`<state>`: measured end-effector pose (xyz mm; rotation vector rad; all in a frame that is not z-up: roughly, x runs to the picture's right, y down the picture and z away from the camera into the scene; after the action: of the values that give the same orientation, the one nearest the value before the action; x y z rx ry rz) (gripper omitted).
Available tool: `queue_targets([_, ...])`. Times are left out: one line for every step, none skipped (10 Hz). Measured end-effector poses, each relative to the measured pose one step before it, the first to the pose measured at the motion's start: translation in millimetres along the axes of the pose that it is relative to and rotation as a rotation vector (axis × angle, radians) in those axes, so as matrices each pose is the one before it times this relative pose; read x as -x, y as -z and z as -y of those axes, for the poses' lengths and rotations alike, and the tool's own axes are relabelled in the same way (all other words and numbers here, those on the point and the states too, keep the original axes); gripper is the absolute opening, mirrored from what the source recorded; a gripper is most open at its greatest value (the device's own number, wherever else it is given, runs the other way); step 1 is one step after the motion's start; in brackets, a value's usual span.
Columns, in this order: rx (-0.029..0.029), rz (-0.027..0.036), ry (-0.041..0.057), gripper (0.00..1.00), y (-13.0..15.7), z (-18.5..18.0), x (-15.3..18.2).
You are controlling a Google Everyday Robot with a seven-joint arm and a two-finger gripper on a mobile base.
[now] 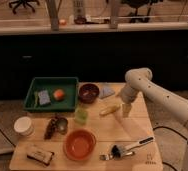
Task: Place banana in table surface
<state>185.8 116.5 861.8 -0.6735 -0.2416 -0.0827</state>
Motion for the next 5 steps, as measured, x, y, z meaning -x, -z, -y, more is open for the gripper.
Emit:
queue_targets([0.0075, 0.00844, 0.00292, 0.8, -5.76, 1.28, 1.45])
queue_targets([0.00468, 0.00751, -0.0003, 0.8, -4.55, 0.25, -0.68])
queue_targets([0.00301, 0.00464, -0.00036, 0.8, -1.82, 0.13, -0.42])
queue_targets([0.00341, 0.00564, 0.00109, 0.8, -2.59, 0.18, 0.27])
queue_targets([0.00329, 0.00531, 0.00164, 0.8, -2.38, 0.64, 0.25])
